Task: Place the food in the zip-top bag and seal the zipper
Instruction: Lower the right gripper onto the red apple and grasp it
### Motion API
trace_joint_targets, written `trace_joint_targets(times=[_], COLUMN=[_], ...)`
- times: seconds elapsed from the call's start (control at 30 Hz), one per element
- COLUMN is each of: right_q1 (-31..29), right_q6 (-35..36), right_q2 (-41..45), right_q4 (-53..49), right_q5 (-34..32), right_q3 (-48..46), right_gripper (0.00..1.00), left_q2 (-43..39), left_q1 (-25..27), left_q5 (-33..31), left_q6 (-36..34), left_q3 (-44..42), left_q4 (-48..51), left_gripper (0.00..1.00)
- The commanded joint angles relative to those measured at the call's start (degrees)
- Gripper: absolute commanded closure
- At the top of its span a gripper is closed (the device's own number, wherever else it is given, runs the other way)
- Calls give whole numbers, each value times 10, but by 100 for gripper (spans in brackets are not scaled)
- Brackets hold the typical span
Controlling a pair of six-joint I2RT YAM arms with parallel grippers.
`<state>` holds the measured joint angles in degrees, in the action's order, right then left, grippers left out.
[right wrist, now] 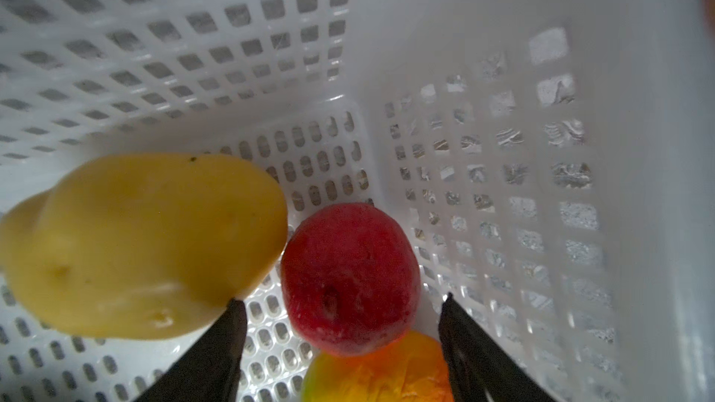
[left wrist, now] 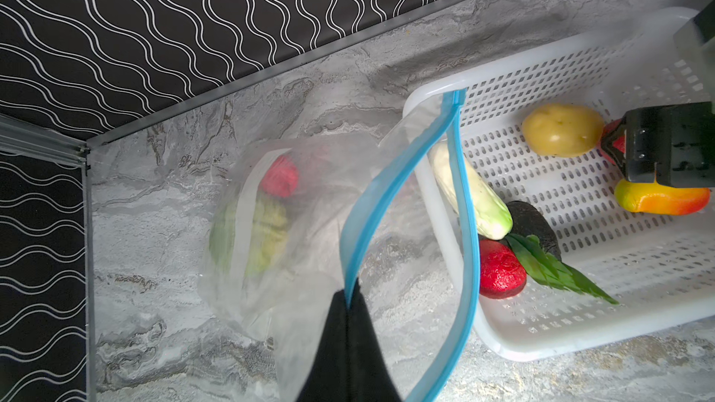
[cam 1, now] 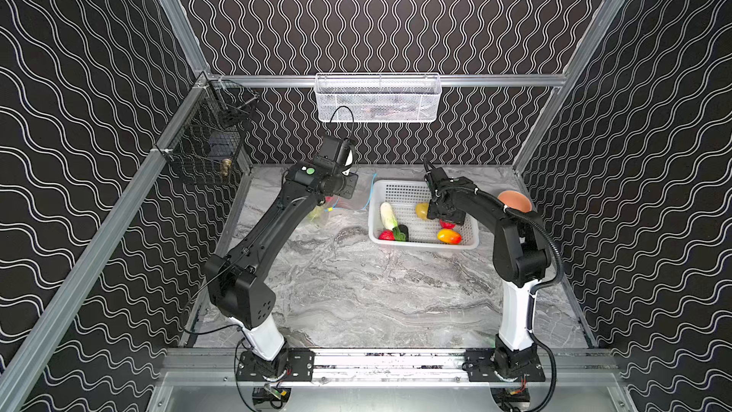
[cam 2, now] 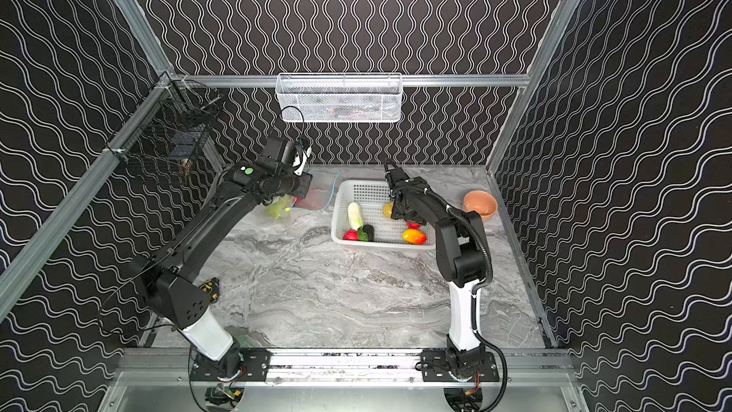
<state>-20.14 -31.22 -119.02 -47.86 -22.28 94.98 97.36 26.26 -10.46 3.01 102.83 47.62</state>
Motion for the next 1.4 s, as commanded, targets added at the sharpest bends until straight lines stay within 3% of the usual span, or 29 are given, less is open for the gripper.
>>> trace_joint_targets(times=[0.0, 0.6, 1.37], right_q1=[1, 2, 2], right_q6=[-3, 4, 14], right_q2=[-5, -37, -14], right_q4=[1, -2, 12], right_q5=[0, -42, -14], right_q3=[8, 22, 4], right_gripper=[24, 29, 50], left_q2=[6, 8, -2], left_q1=[-1, -1, -1], left_q5=[-6, -10, -13], left_q6=[-1, -3, -13], left_q3=[8, 13, 5], left_q4=[-7, -5, -9], left_gripper=[100, 100, 100])
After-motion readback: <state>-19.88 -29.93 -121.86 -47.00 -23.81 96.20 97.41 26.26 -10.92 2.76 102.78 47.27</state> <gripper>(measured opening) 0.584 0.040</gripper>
